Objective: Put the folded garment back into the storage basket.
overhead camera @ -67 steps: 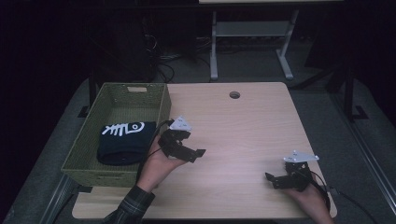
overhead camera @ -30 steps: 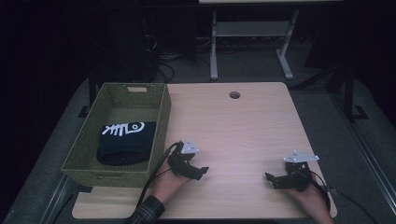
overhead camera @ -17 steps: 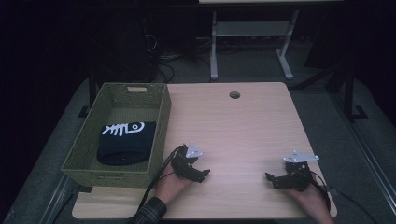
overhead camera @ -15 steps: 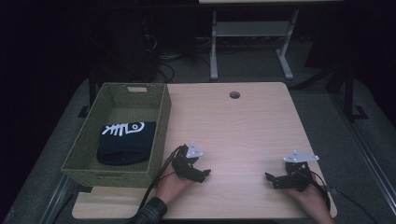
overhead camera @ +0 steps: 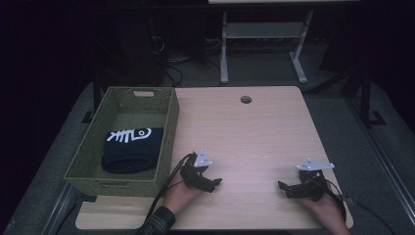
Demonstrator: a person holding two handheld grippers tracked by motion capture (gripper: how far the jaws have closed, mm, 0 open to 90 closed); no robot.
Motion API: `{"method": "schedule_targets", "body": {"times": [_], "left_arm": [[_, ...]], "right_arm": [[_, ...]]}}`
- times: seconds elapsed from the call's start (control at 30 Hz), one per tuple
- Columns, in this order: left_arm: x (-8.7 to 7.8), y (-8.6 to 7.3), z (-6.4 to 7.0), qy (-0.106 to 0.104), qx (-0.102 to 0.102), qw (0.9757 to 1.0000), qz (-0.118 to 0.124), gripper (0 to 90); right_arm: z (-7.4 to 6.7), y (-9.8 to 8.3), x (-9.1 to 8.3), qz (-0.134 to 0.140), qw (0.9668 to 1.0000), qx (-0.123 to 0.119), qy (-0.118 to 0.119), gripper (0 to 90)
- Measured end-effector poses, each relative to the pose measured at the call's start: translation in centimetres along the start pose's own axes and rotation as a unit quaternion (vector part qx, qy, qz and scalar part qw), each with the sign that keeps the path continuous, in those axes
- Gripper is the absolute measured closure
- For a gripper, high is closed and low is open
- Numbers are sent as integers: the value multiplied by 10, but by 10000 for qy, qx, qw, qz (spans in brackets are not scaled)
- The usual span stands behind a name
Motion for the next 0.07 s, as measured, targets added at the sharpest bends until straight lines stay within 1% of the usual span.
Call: {"method": "schedule_targets", "body": {"times": [0.07], "left_arm": [[0,0,0,-8,-12,10000,4,129]], "right_arm": [[0,0,0,0,10000,3,0,19]]}}
Point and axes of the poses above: each handheld gripper's, and its own axes: x roughly forward along the jaws, y roughly out of its top, z roughly to its right, the point moved 5 cm from there along x, roughly forward along the jaws, and after that the axes turned 8 degrees about x, right-handed, at the moved point
